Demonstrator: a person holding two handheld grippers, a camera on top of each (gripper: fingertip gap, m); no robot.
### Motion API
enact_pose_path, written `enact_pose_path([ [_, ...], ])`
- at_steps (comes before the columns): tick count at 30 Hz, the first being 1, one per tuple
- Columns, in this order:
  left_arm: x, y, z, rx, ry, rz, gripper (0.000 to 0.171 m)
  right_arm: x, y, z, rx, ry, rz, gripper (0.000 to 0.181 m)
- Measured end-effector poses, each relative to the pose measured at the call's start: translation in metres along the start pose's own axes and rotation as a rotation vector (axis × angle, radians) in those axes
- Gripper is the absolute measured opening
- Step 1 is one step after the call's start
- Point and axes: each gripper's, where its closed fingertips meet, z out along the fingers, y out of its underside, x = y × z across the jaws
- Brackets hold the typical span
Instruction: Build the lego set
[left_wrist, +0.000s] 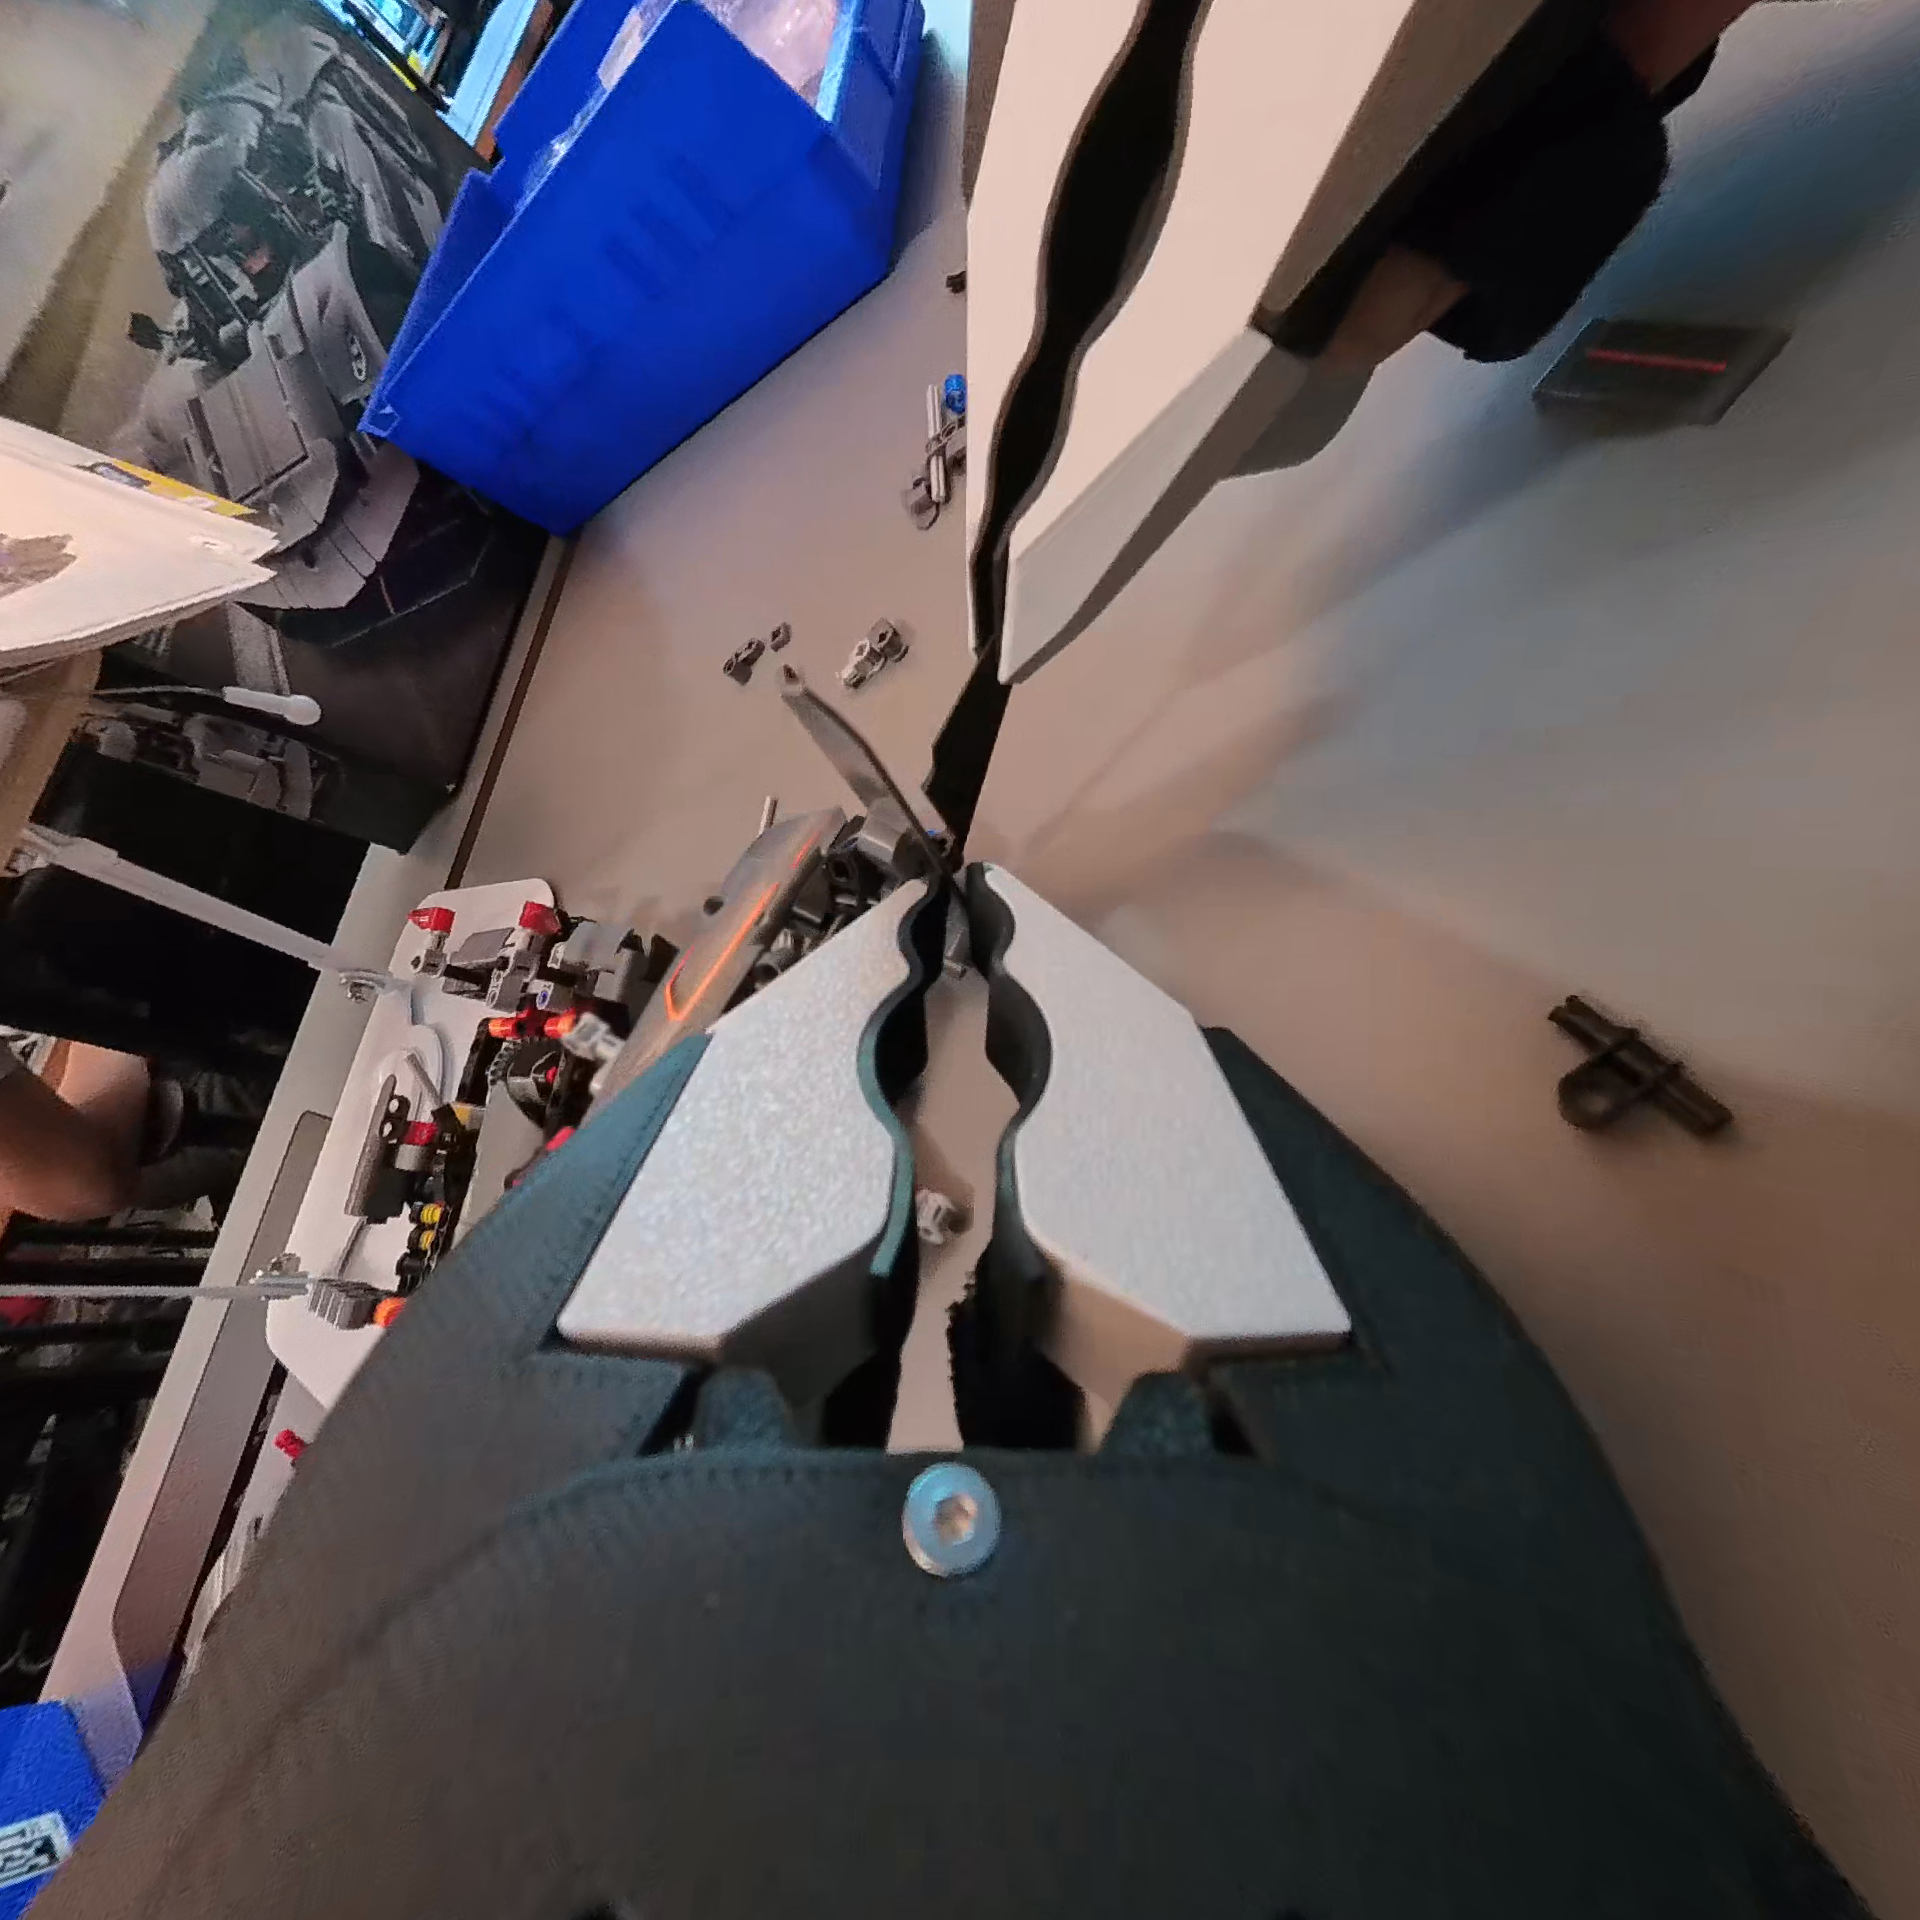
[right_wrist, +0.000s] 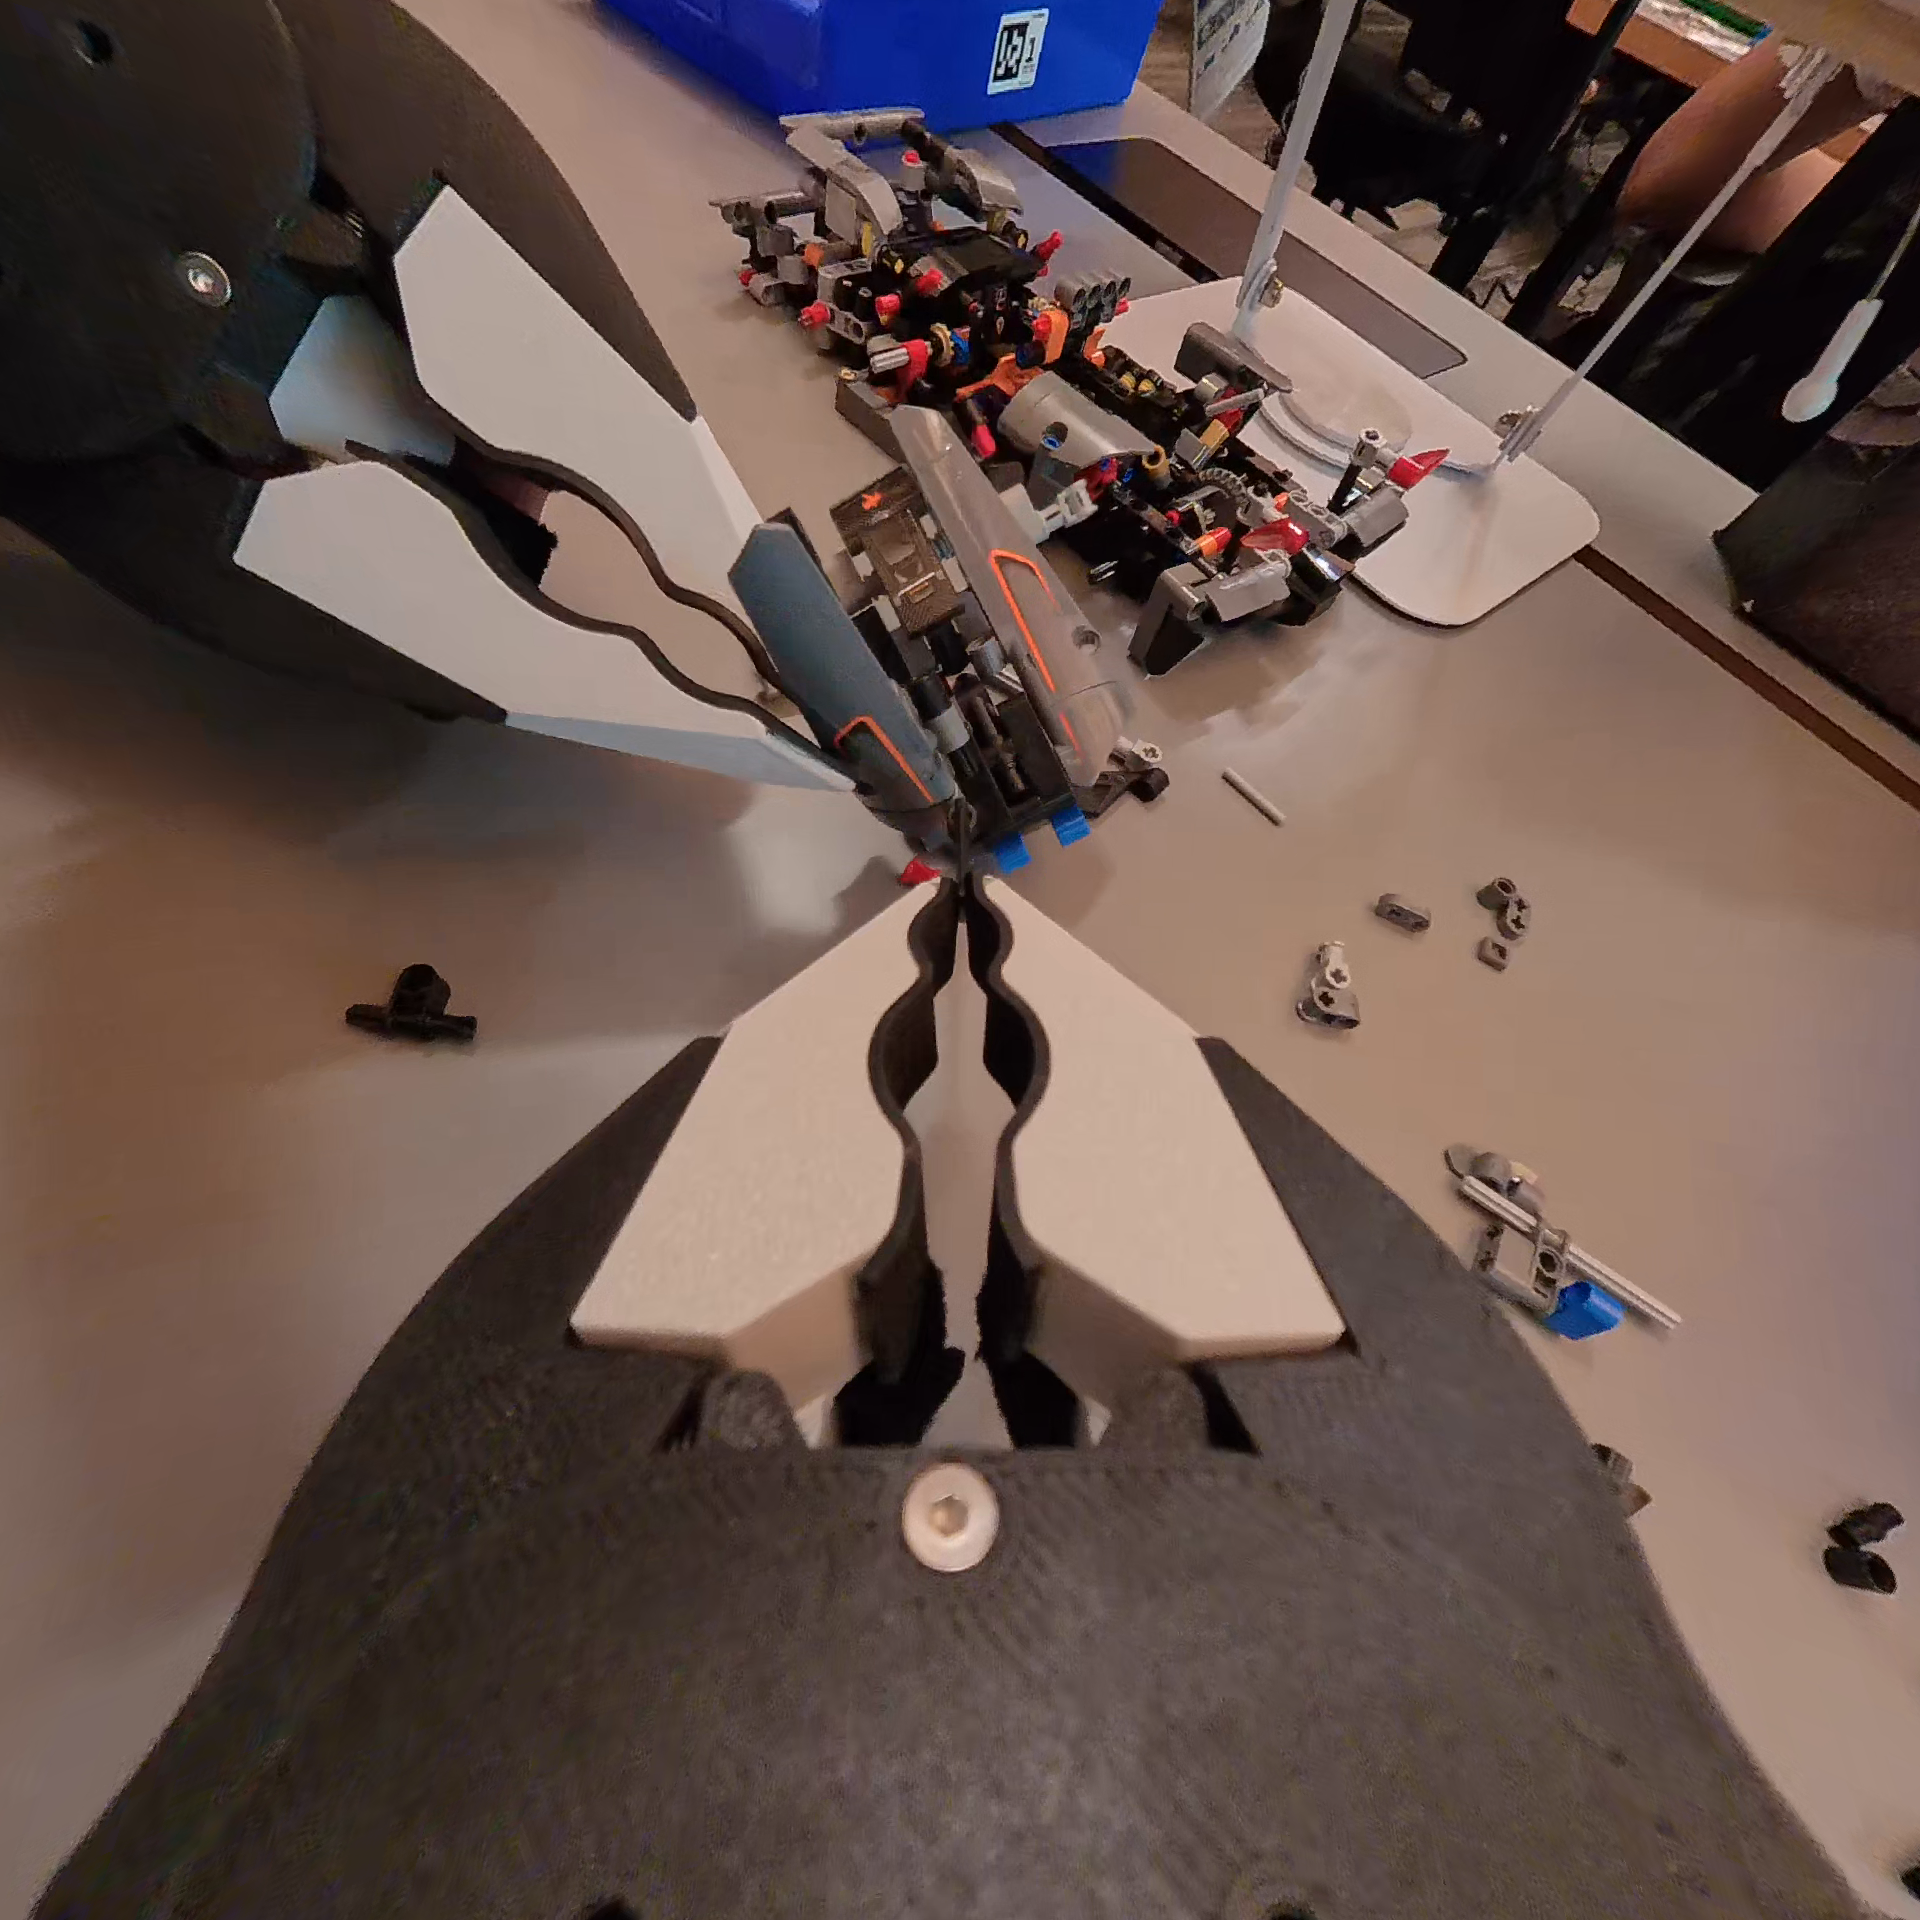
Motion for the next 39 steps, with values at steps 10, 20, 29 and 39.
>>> enact_pose_path([
  [10,-0.001,0.003,-0.002,0.01,-0.022,-0.077,0.002,0.0,-0.006,0.002,-0.039,-0.007,-0.051,0.0],
  [20,-0.007,0.009,-0.004,0.014,-0.049,-0.157,0.01,0.009,-0.006,0.0,-0.121,-0.157,0.029,0.0],
  [29,-0.015,0.011,-0.004,-0.009,-0.066,-0.183,0.021,0.024,-0.008,0.0,-0.189,-0.314,0.151,0.0],
  [39,-0.019,0.011,0.008,-0.012,-0.034,-0.247,0.047,0.024,-0.012,0.003,-0.298,-0.377,0.142,0.0],
])
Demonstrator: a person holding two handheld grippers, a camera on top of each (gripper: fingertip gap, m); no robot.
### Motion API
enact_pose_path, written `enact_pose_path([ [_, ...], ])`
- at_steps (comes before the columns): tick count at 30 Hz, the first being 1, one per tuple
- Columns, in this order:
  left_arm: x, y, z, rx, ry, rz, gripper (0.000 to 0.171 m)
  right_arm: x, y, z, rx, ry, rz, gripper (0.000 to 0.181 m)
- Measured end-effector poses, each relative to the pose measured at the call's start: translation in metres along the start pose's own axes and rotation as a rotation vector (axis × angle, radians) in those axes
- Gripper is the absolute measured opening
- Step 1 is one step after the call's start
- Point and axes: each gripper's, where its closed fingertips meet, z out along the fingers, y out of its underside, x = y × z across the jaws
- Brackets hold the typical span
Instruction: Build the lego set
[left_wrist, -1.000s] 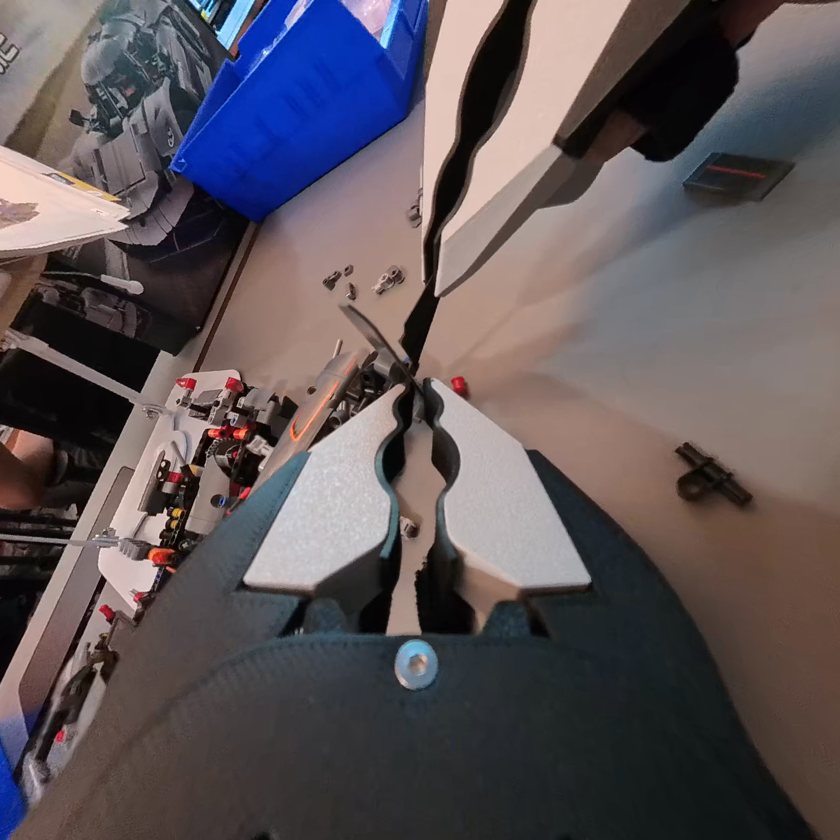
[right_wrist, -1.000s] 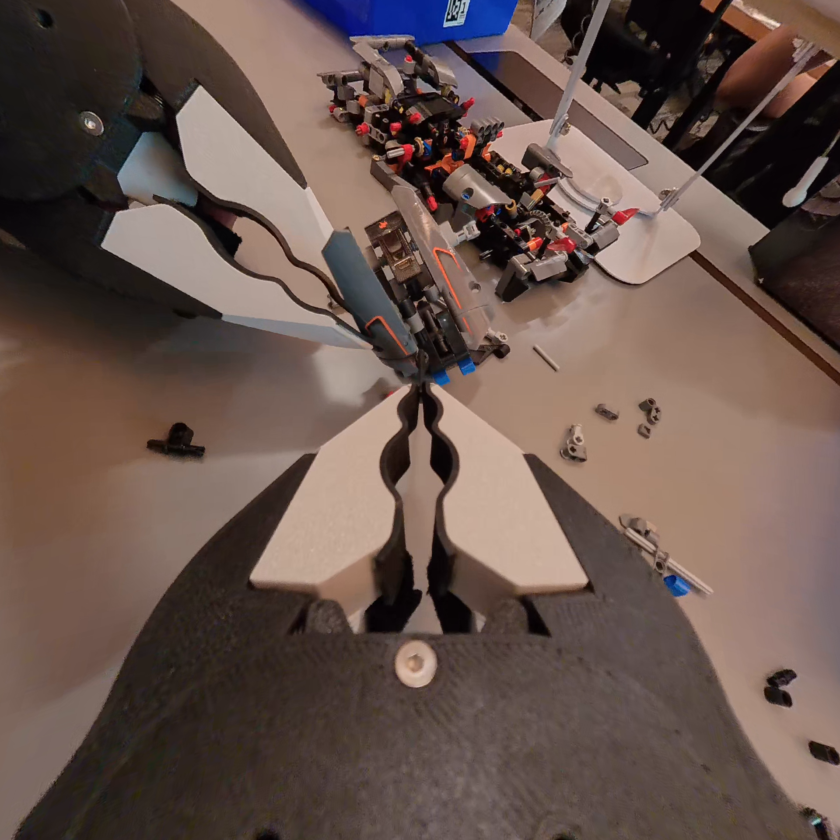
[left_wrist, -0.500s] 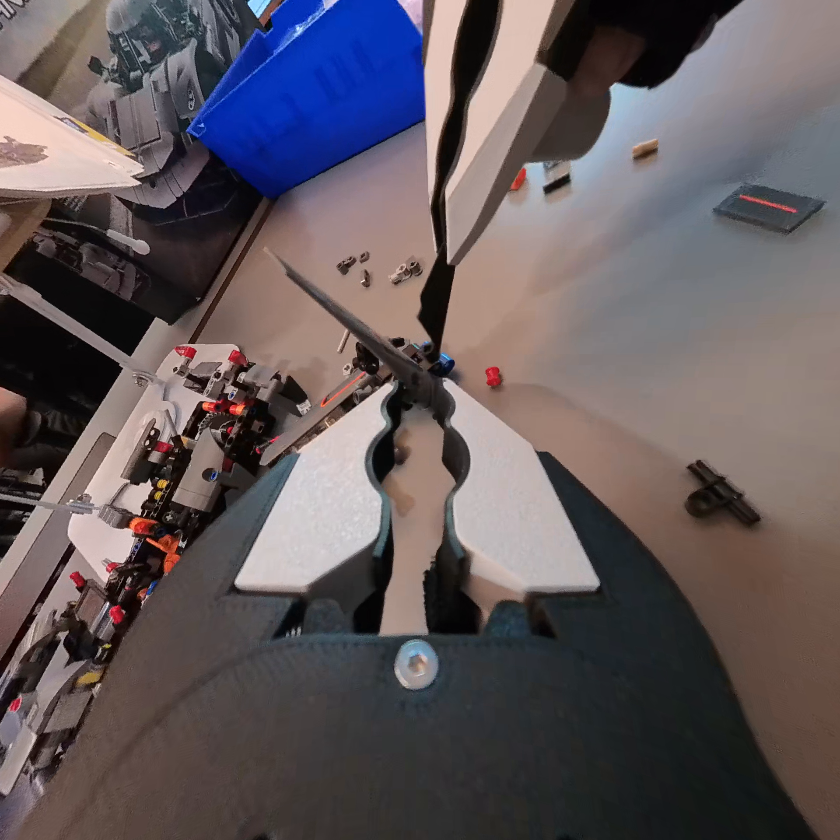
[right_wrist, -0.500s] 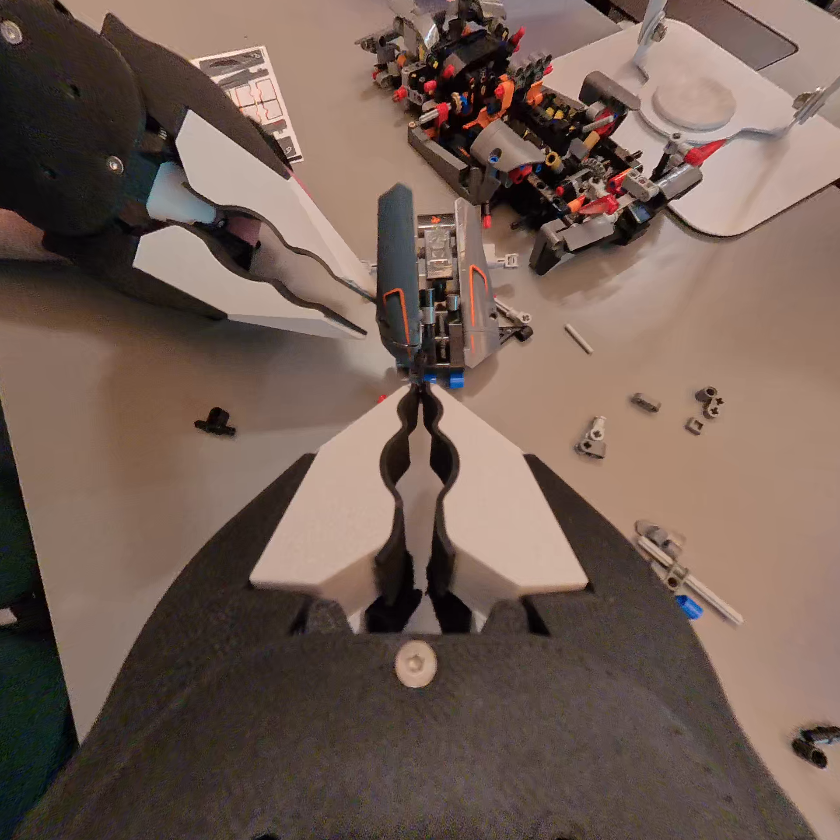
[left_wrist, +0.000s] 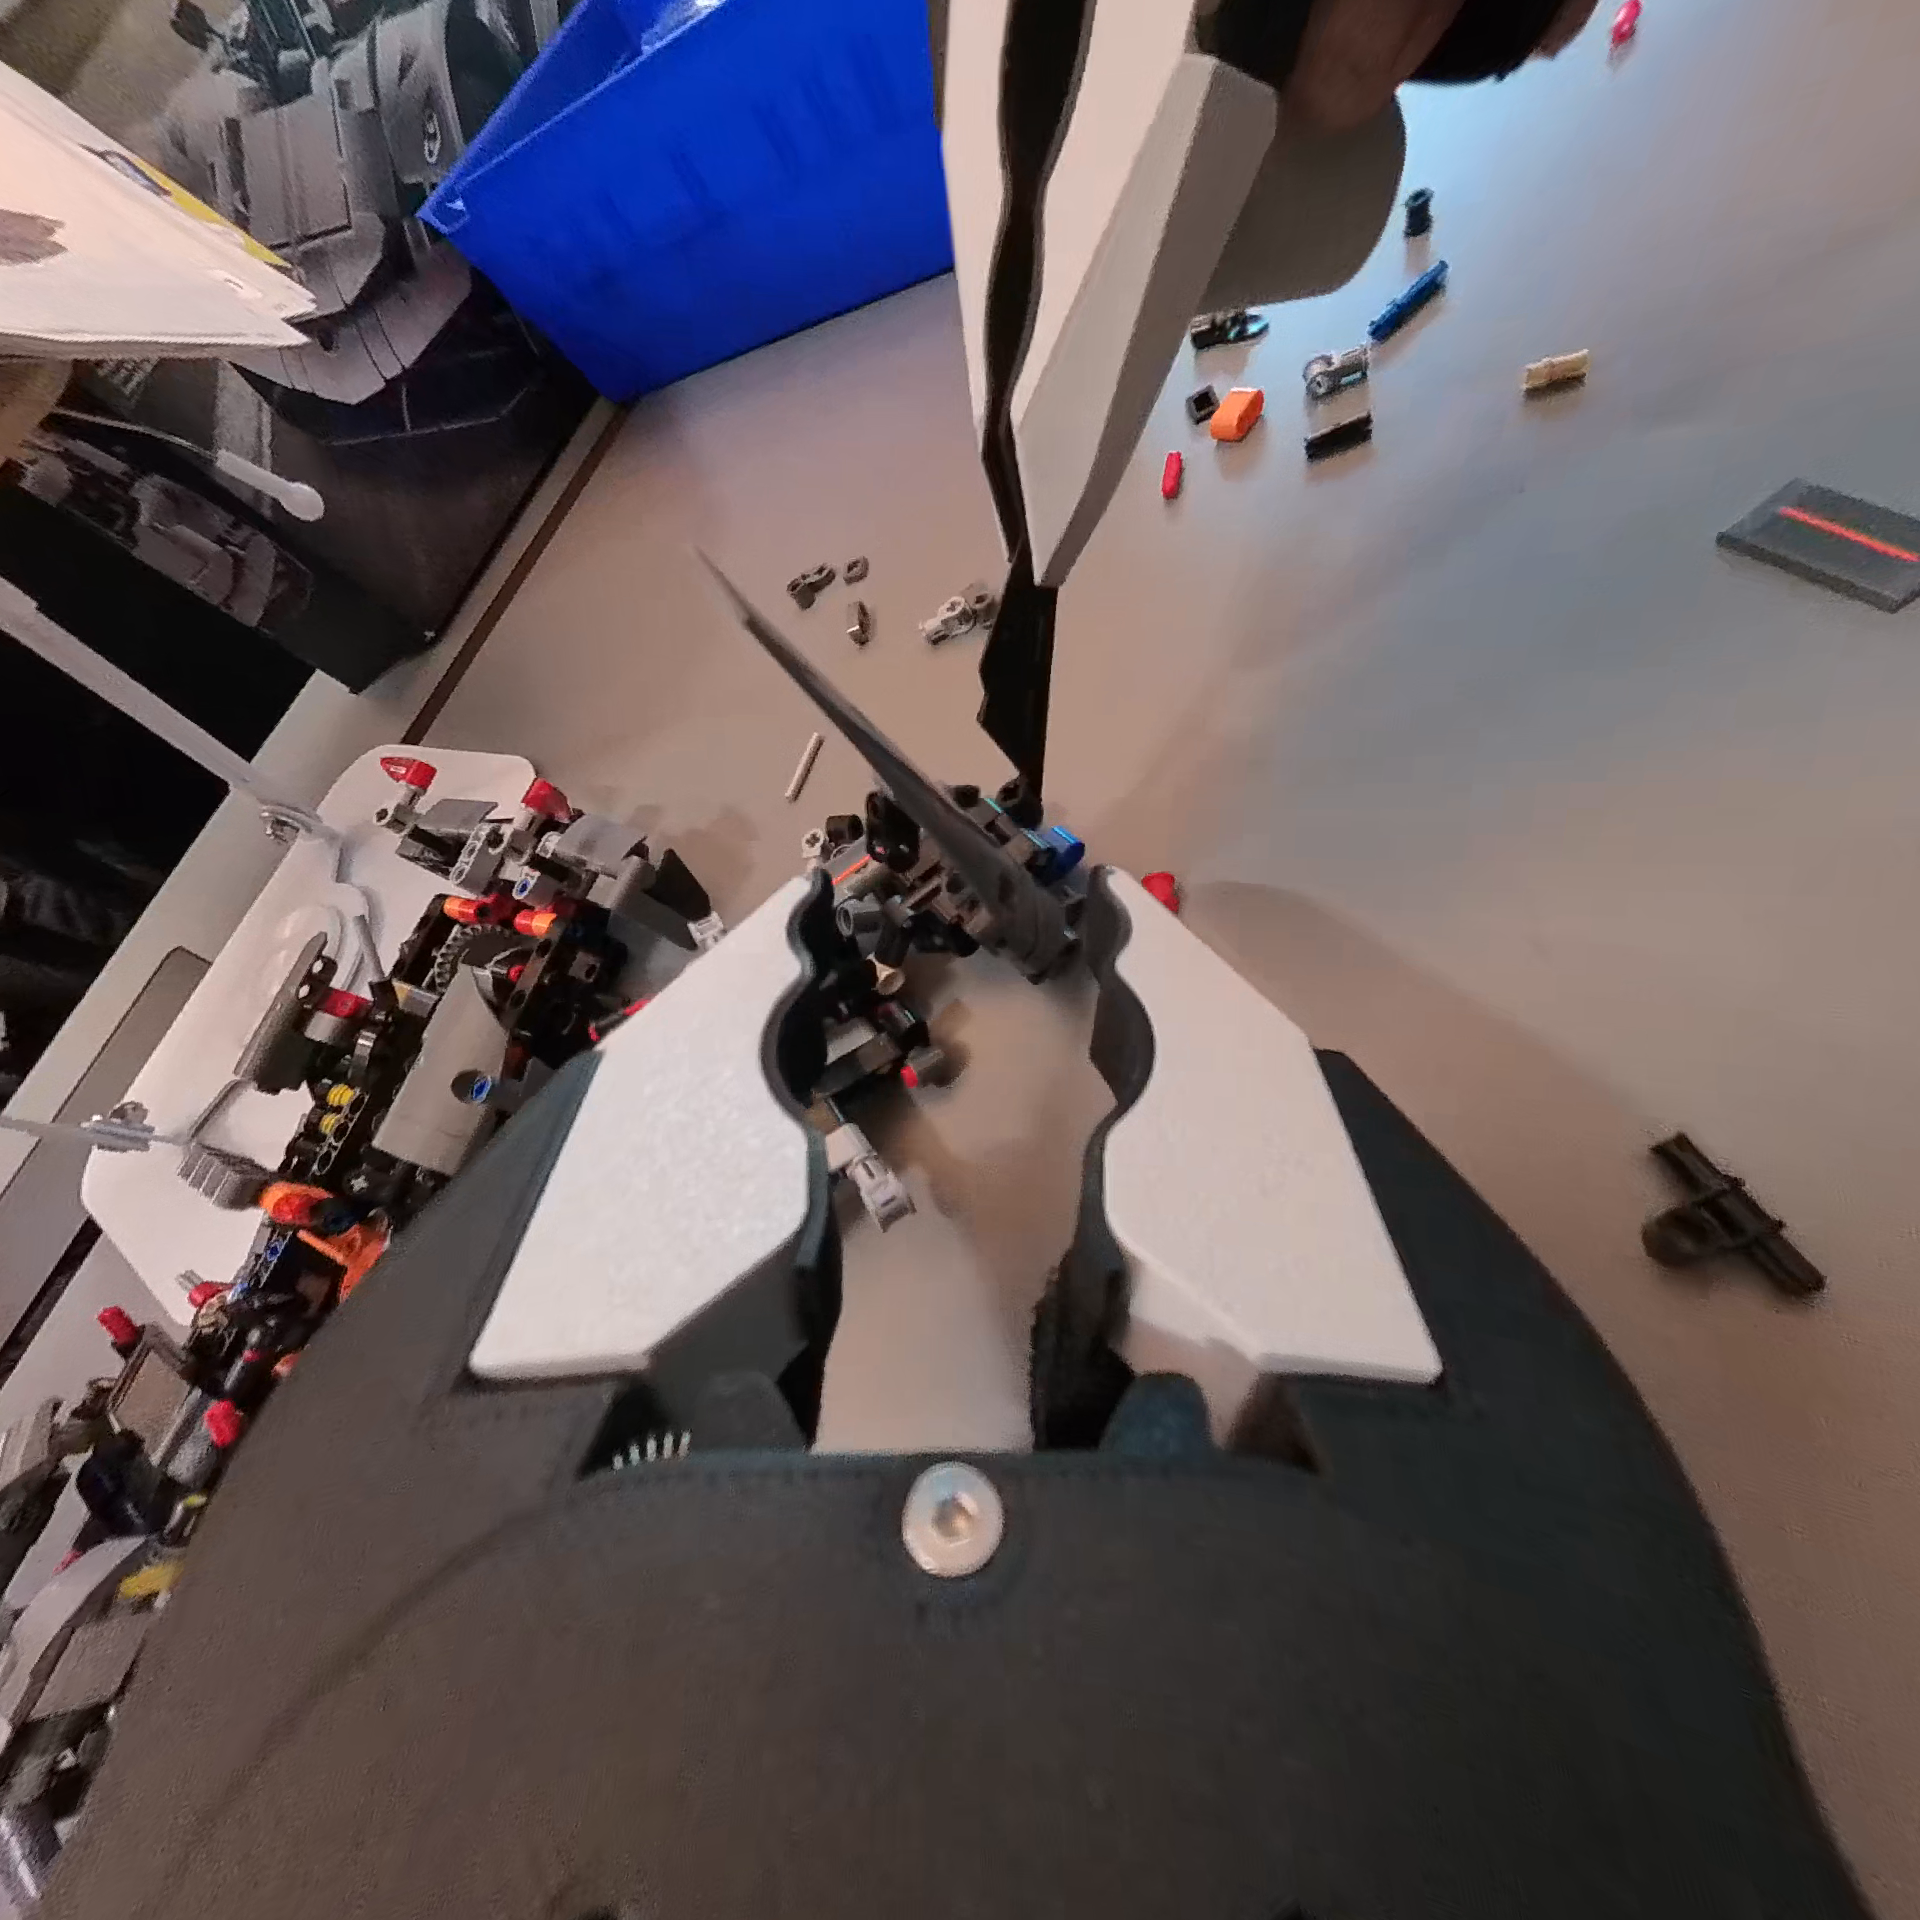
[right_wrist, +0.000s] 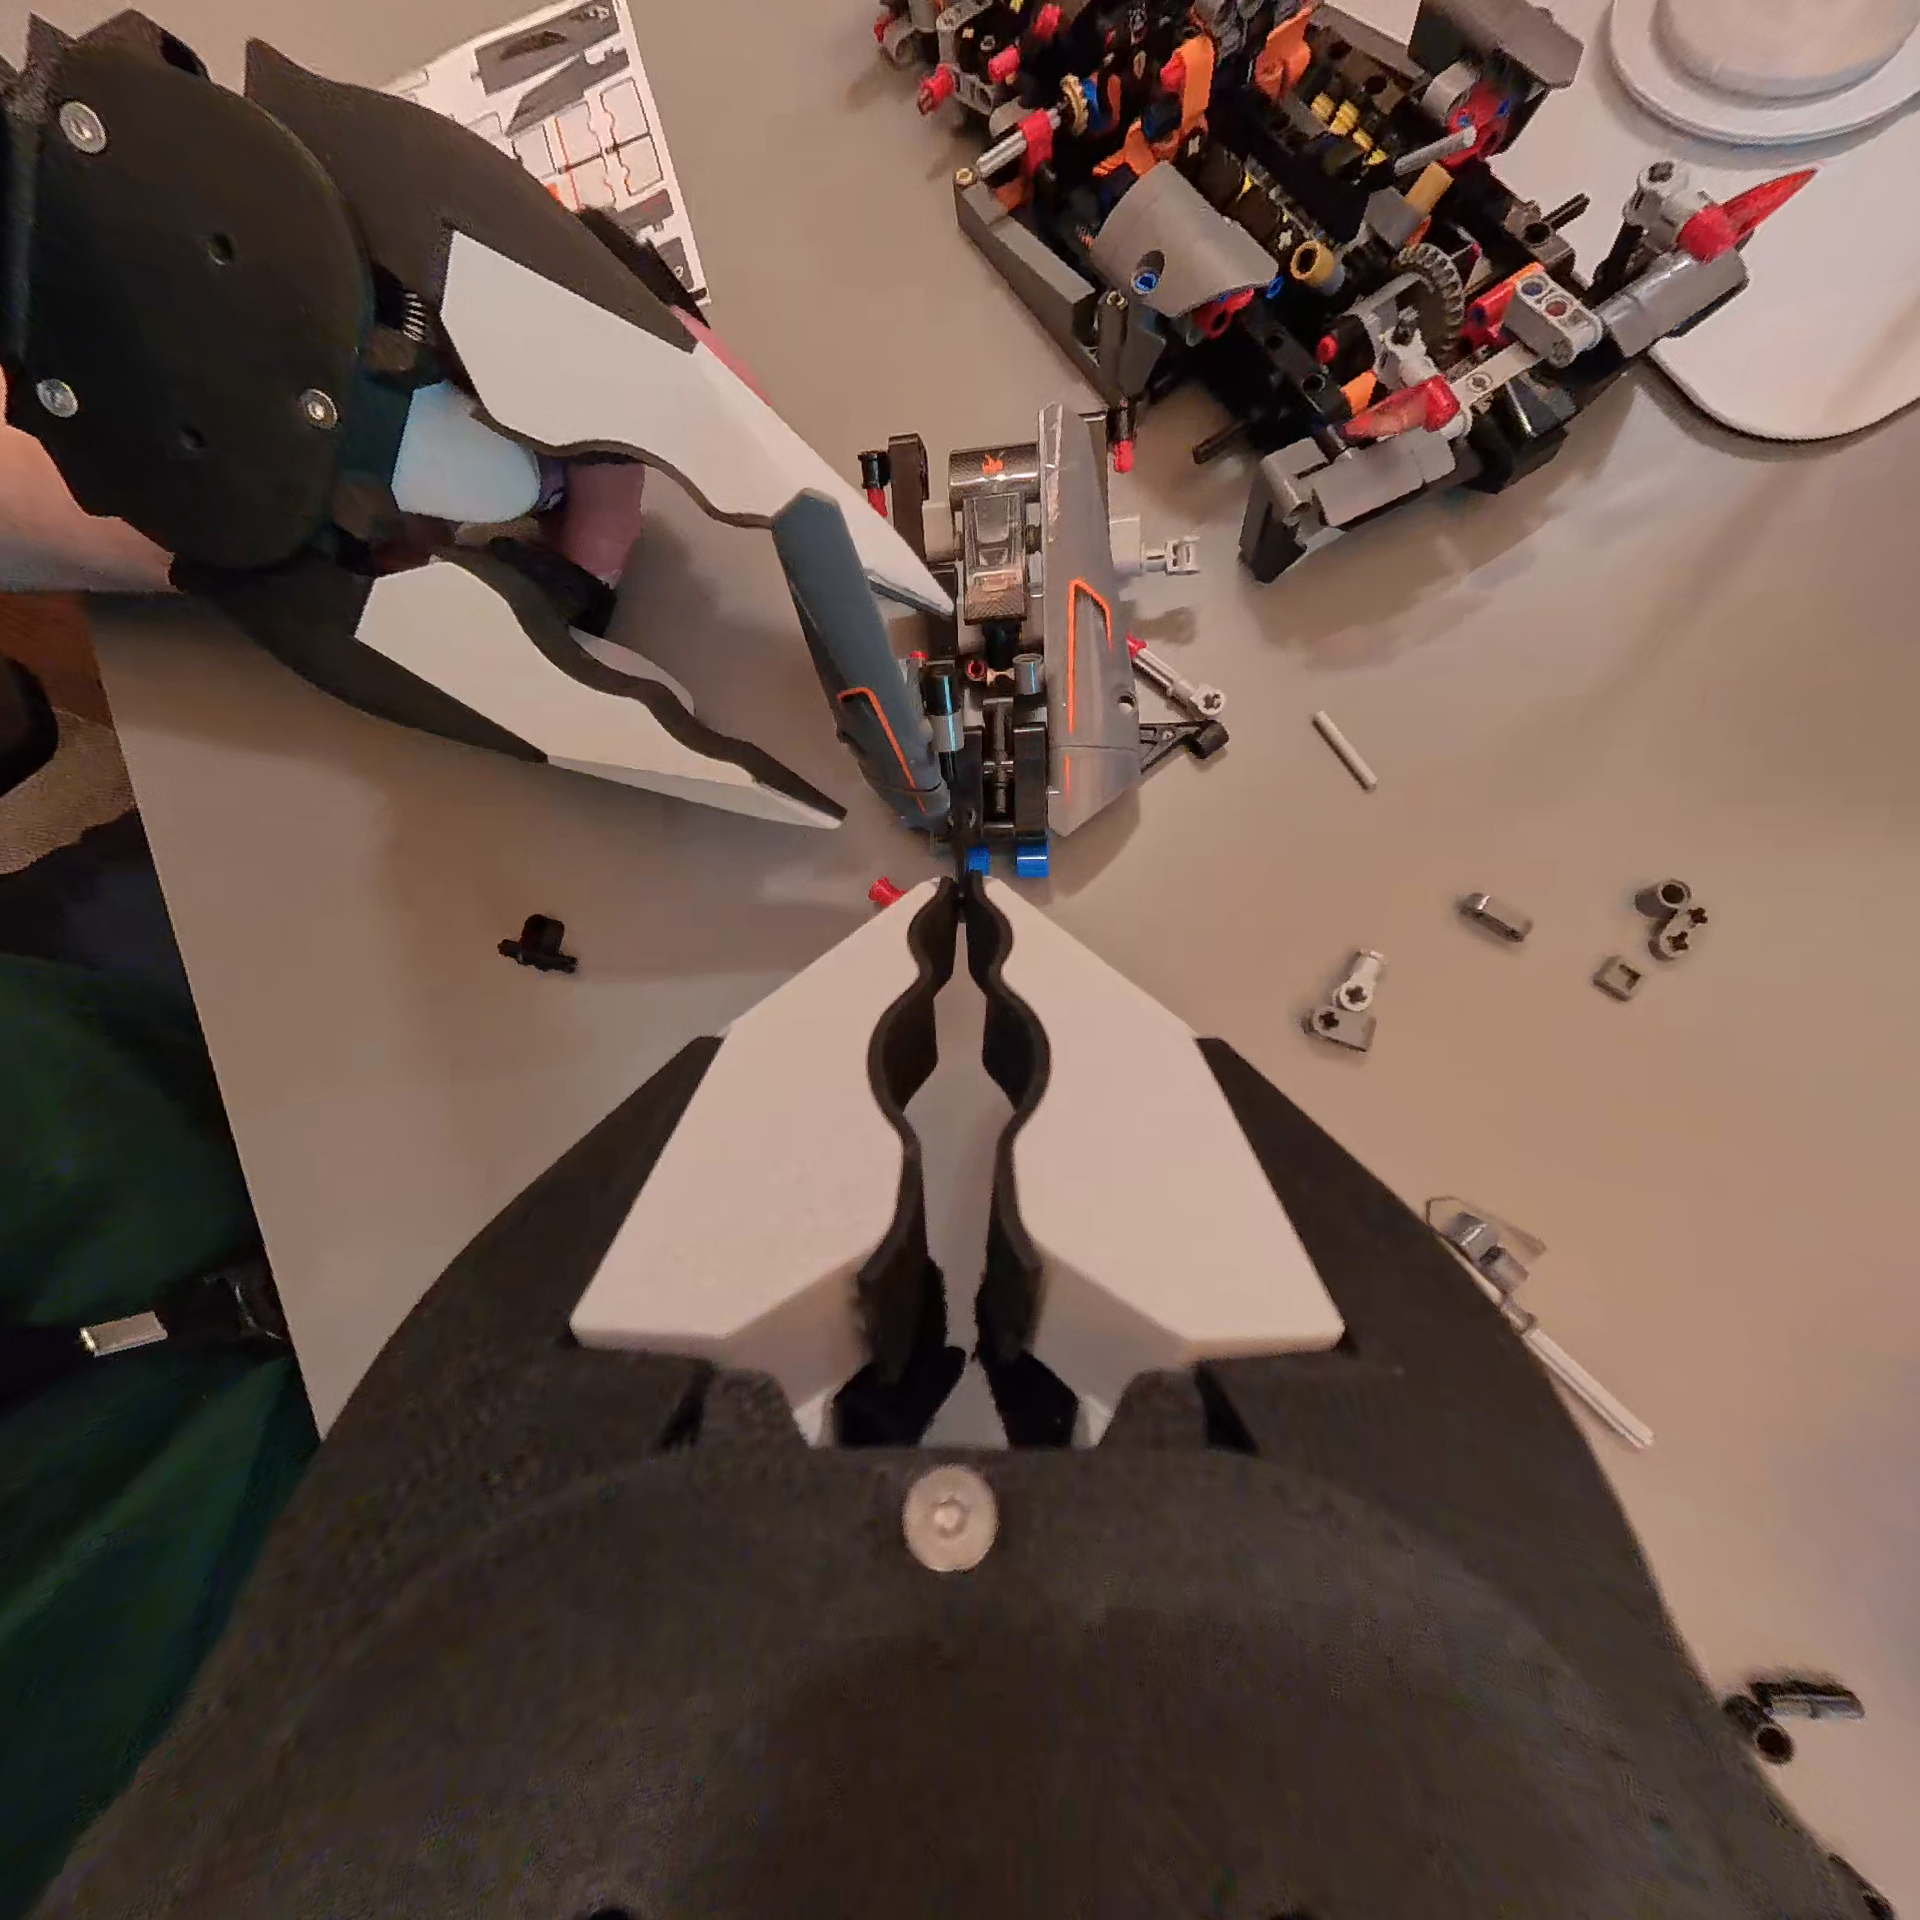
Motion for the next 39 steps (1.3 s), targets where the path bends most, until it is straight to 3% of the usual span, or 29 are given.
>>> enact_pose_path([
  [6,0.0,0.0,0.006,-0.003,0.019,0.002,0.041,0.0,-0.002,0.001,-0.04,-0.002,-0.009,0.0],
  [20,-0.001,0.0,0.013,-0.016,0.025,0.009,0.042,0.008,-0.003,-0.002,0.02,-0.021,-0.003,0.0],
  [29,0.0,-0.002,0.011,-0.004,-0.009,0.041,0.028,0.007,-0.003,0.001,0.05,-0.071,0.01,0.0],
  [39,-0.004,-0.004,0.007,0.015,-0.041,0.031,0.034,0.009,0.0,0.0,0.069,-0.091,0.032,0.0],
])
